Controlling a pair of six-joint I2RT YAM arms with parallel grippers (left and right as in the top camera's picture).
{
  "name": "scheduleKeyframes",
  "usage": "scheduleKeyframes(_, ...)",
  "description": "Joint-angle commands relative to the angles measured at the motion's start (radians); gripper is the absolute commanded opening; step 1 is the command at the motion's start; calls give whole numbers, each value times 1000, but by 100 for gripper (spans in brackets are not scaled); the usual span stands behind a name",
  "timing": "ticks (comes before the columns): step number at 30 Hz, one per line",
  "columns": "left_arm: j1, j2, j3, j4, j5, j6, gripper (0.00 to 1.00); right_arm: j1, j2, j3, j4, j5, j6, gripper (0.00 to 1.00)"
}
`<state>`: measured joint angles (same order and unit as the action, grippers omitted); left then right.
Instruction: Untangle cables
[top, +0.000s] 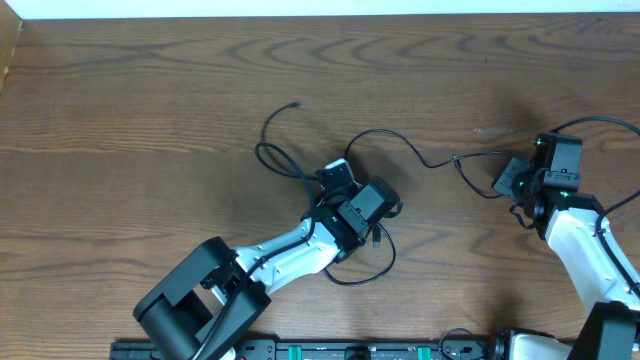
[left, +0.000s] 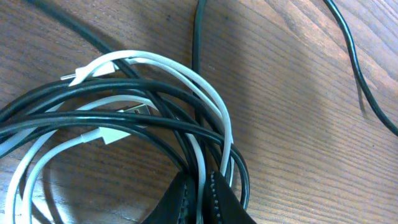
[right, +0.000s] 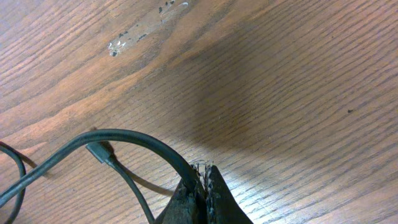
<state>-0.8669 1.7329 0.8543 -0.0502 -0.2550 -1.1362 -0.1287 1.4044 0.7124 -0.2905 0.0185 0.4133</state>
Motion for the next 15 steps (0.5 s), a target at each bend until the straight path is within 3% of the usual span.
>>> scheduleKeyframes(1,-2,-19,1,-1,-23,39,7,-1,-11,6,1,29,11,1)
scheduleKeyframes(7,-2,-174,1,-25,16,281,8,-1,-11,6,-5,43,11,1)
scheduleKeyframes(15,35,-455,1,-156,15,314,8,-1,-11,6,-6,43,12,3)
